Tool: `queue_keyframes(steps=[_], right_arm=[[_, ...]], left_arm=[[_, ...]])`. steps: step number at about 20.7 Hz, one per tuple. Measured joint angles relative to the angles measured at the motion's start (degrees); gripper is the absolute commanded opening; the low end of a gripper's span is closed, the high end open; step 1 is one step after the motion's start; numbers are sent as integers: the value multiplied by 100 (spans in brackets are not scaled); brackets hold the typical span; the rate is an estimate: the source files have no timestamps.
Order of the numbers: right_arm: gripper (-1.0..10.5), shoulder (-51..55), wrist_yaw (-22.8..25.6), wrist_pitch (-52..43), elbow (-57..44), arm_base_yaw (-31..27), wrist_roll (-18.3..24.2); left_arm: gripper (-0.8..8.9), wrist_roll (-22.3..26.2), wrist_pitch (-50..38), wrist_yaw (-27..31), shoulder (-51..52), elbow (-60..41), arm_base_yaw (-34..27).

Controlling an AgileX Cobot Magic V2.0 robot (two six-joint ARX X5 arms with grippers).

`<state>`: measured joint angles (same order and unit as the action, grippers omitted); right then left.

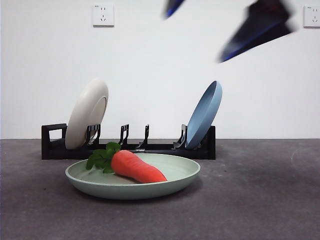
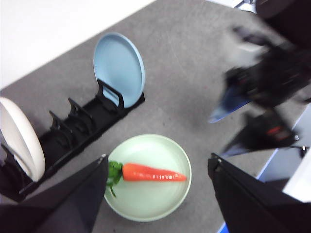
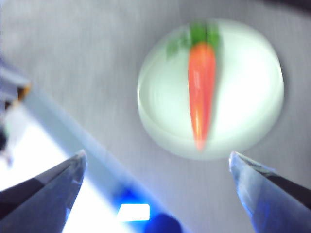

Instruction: Take the green plate from the plate rack,put the plate on the table,take the carrot from the table,put the carrot in the plate

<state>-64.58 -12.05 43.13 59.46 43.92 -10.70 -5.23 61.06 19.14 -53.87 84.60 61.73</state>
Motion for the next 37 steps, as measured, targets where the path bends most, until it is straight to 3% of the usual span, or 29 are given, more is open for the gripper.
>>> queue_keyframes(steps=[4, 6, 8, 10, 11, 37], right_arm=[[486, 750, 0, 1154, 0, 0, 17], [405, 966, 0, 1394, 0, 0, 17], [276, 1145, 0, 1523, 0, 0, 17], [91, 1270, 0, 1563, 0, 0, 17], [-4, 1322, 0, 1565, 0, 0, 22], [2, 1403, 7, 1580, 0, 0, 125]], left_arm=[[341, -181, 402, -76, 0, 0, 0], [323, -273, 579, -240, 0, 0, 0], [197, -348, 748, -420, 0, 0, 0], [8, -431, 901, -479, 0, 0, 0], [-11, -450, 981, -479, 0, 0, 0], [-4, -540, 1259, -446, 0, 0, 0]])
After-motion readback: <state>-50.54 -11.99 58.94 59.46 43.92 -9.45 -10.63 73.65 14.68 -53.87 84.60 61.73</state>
